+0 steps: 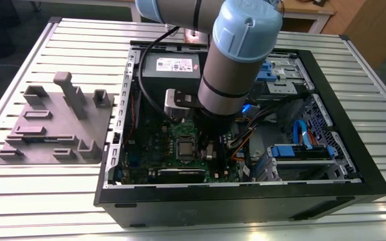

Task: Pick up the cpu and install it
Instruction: 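Install the first cpu locking lever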

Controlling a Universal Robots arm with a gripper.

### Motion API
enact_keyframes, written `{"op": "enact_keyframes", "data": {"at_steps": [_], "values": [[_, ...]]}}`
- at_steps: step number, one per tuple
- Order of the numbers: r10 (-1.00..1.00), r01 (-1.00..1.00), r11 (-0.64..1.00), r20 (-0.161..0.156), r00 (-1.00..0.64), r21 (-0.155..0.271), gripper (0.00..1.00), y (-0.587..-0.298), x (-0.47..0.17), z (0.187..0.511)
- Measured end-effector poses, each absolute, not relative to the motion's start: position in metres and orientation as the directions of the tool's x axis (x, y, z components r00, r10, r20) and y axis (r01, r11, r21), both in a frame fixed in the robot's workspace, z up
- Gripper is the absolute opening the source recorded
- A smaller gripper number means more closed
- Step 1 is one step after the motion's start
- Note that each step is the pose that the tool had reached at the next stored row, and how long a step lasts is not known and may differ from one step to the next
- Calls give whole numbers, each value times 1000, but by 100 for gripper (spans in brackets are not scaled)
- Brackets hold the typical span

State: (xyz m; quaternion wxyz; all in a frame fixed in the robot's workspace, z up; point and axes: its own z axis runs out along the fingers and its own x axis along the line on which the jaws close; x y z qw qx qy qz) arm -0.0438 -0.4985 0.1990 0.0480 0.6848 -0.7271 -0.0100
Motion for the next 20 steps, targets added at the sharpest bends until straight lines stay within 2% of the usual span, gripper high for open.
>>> {"op": "enact_keyframes", "data": {"at_steps": [20], "values": [[-998,-996,37,52,-33,77,11,-495,-46,195]]}}
